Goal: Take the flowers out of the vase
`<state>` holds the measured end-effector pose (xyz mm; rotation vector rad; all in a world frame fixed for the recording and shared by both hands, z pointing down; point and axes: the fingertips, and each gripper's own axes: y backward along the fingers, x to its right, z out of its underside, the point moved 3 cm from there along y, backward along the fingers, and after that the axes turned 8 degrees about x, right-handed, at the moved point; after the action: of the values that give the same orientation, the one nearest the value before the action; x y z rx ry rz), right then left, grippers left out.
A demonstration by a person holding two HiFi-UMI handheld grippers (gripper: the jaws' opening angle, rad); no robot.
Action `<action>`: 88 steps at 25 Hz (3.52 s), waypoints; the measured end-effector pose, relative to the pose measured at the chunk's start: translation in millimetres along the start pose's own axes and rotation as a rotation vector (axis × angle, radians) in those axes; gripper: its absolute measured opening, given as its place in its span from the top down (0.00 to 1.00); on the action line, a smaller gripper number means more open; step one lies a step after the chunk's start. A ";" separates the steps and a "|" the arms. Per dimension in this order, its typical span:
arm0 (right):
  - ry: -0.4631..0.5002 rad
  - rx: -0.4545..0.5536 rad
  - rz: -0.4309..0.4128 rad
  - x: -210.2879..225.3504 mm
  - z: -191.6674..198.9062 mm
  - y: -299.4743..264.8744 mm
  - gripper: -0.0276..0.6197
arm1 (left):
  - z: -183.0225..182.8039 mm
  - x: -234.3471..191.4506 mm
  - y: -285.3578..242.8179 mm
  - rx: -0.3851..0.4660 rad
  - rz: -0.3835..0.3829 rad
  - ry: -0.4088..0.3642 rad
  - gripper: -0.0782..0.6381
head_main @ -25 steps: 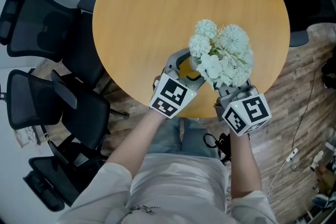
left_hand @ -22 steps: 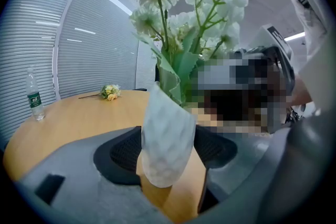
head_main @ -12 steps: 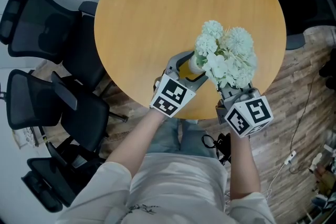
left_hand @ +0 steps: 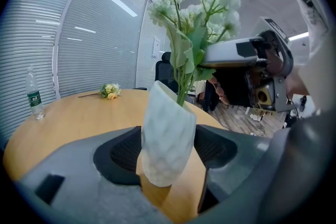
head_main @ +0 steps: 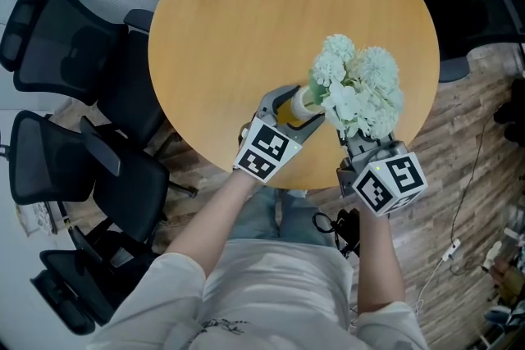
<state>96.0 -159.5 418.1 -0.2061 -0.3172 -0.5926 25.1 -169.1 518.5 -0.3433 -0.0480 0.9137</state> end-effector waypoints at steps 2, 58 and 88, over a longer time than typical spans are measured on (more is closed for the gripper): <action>0.000 0.005 0.001 0.4 -3.4 2.0 0.88 | 0.1 0.4 -0.7 0.000 -0.002 0.003 0.45; -0.010 0.102 -0.003 -20.1 -76.1 40.6 0.88 | 2.4 0.6 2.2 -0.018 -0.003 0.047 0.44; -0.050 0.108 0.091 2.8 -69.3 80.0 0.88 | 11.0 -2.9 4.9 -0.060 0.010 -0.007 0.44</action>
<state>160.5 -115.4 346.6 -0.1311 -0.3846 -0.4797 17.5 -165.5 527.6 -0.3961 -0.0806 0.9247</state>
